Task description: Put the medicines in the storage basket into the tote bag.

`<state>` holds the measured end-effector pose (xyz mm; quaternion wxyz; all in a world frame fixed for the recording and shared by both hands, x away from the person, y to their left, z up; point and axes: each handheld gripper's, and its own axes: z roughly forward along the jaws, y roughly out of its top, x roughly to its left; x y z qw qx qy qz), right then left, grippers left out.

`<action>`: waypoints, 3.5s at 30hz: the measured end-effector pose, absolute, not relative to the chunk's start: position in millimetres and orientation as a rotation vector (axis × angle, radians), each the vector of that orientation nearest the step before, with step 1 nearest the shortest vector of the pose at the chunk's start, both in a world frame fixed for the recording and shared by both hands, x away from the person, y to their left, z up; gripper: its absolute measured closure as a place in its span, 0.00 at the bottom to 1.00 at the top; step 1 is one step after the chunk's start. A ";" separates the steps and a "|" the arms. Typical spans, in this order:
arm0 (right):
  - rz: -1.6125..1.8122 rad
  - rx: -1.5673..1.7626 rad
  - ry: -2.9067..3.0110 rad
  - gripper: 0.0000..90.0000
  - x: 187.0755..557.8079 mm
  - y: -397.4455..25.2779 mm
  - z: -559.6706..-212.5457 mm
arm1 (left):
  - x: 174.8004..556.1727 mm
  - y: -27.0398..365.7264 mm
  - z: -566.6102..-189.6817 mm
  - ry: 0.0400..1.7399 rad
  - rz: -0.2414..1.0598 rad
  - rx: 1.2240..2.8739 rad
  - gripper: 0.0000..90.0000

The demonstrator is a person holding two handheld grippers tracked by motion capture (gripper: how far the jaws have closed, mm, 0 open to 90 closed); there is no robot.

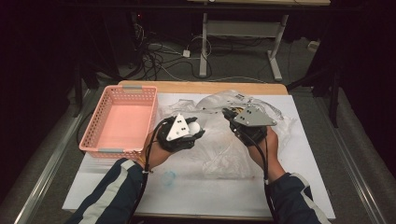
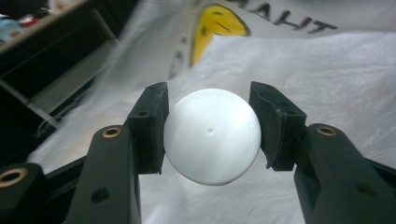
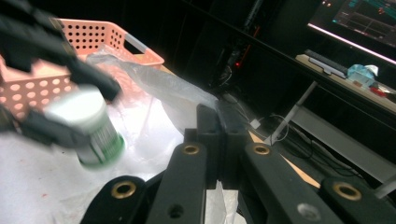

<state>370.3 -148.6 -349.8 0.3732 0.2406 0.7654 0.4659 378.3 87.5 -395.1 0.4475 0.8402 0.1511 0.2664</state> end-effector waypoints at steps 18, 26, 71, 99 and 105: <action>1.216 0.608 2.025 1.00 372.6 -145.9 -355.5 | 422.9 35.5 -467.2 0.453 0.545 2.165 0.53; 1.193 0.611 2.035 1.00 374.0 -145.6 -357.9 | 422.8 33.9 -464.9 0.479 0.568 2.121 0.47; 1.101 0.718 2.173 0.95 368.6 -202.5 -377.6 | 421.1 116.1 -402.3 0.644 0.570 2.207 0.97; 1.155 0.592 2.335 0.22 251.8 -221.4 -426.3 | 388.3 111.8 -421.7 0.591 0.592 2.247 0.97; 1.007 0.585 2.424 0.20 260.3 -213.8 -453.1 | 389.0 110.1 -424.5 0.592 0.596 2.260 0.97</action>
